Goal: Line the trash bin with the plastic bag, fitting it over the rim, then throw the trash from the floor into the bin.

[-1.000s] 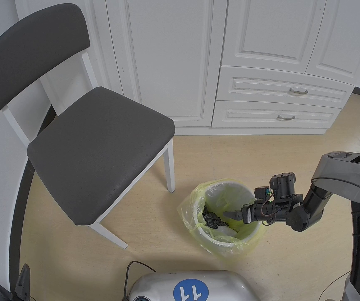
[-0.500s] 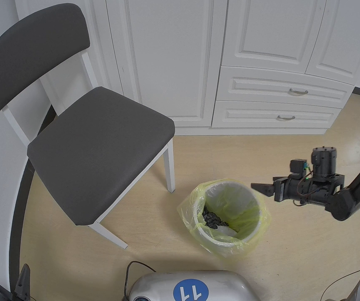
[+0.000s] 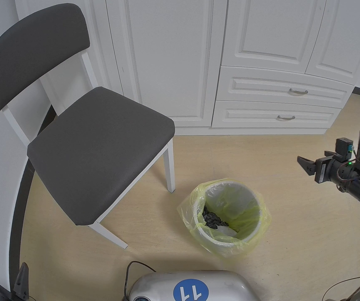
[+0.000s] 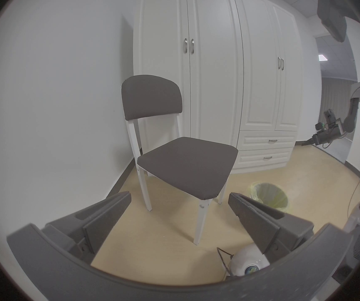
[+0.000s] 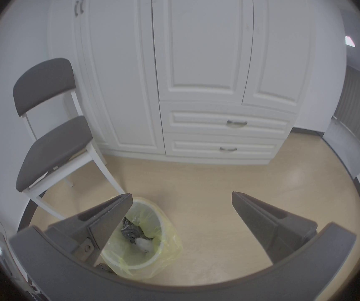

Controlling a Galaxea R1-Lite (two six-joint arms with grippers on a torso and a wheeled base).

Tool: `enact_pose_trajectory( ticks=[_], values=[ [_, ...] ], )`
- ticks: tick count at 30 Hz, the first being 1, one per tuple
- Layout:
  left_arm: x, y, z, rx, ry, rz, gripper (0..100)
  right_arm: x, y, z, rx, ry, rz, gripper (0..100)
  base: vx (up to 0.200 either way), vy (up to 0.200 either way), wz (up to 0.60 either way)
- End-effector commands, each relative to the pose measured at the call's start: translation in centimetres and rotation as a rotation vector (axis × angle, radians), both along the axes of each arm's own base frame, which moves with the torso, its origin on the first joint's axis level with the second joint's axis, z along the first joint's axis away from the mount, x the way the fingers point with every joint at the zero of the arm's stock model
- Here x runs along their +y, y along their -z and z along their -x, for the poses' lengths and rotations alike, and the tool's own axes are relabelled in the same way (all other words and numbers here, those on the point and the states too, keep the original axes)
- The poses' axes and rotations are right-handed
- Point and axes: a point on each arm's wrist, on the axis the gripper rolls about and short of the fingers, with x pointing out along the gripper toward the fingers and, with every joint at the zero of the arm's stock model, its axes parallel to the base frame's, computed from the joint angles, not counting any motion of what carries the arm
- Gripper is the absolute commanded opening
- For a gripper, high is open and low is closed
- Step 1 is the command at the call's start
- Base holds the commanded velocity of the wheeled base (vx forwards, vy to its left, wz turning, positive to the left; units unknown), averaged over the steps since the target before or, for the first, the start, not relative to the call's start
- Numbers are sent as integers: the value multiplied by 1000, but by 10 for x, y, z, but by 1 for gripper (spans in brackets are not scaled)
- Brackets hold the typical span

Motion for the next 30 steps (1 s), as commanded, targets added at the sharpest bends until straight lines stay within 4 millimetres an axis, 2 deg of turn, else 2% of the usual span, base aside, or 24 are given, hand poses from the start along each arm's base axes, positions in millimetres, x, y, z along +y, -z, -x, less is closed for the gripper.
enact_pose_trajectory(
  ticks=[1, 3, 4, 5, 7, 10, 12, 15, 18, 19, 21, 30],
  values=[
    [0, -22, 6, -156, 32, 162, 100, -14, -46, 89, -219, 42, 3, 100, 0, 0, 0],
    [-1, -47, 14, -253, 105, 246, 100, -18, -55, 113, -252, 46, -7, 100, 0, 0, 0],
    [-1, -47, 14, -253, 105, 246, 100, -18, -55, 113, -252, 46, -7, 100, 0, 0, 0],
    [-2, -57, 18, -253, 124, 236, 100, -22, -62, 139, -280, 48, -14, 100, 0, 0, 0],
    [-1, -53, 18, -190, 112, 228, 100, -25, -67, 161, -317, 41, -22, 100, 0, 0, 0],
    [-1, -46, 15, -78, 89, 184, 100, -29, -69, 185, -365, 46, -34, 100, 0, 0, 0],
    [-1, -48, 14, -53, 70, 154, 100, -30, -71, 193, -397, 49, -49, 100, 0, 0, 0],
    [1, -60, 8, -27, -6, 86, 100, -33, -72, 214, -475, 60, -116, 100, 0, 0, 0],
    [2, -67, 7, -41, -68, 69, 100, -36, -71, 238, -559, 64, -154, 100, 0, 0, 0],
    [2, -67, 7, -41, -69, 69, 100, -36, -71, 239, -564, 65, -156, 100, 0, 0, 0],
    [2, -66, 9, -60, -81, 69, 100, -39, -69, 259, -637, 63, -182, 100, 0, 0, 0],
    [2, -55, 18, -104, -119, 71, 100, -43, -45, 304, -723, 58, -204, 100, 0, 0, 0]
  ],
)
